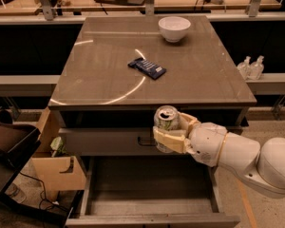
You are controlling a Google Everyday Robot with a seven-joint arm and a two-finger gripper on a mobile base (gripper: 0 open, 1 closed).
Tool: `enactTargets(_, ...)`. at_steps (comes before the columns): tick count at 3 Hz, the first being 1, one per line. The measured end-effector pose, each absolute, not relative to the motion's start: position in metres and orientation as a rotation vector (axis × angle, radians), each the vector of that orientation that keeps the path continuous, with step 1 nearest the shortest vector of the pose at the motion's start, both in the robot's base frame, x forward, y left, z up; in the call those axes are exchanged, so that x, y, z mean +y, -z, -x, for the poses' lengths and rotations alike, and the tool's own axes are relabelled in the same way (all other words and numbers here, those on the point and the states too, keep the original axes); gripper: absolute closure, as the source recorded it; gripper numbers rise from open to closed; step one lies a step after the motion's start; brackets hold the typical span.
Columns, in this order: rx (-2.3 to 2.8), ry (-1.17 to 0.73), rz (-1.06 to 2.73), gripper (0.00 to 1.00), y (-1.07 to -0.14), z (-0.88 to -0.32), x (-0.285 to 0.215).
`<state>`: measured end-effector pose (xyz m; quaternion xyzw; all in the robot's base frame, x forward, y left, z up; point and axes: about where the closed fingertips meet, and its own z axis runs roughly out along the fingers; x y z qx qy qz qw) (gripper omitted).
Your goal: Place 7up can into middle drawer
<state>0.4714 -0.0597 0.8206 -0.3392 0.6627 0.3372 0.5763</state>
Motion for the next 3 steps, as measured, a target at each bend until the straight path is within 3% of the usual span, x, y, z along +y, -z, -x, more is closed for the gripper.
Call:
enactTargets(2, 1.550, -0.794, 0.815, 1.00, -0.811, -0.477, -0.055)
enactTargets(3, 1.589, -0.838, 0.829, 1.00, -0.761, -0.465, -0.064)
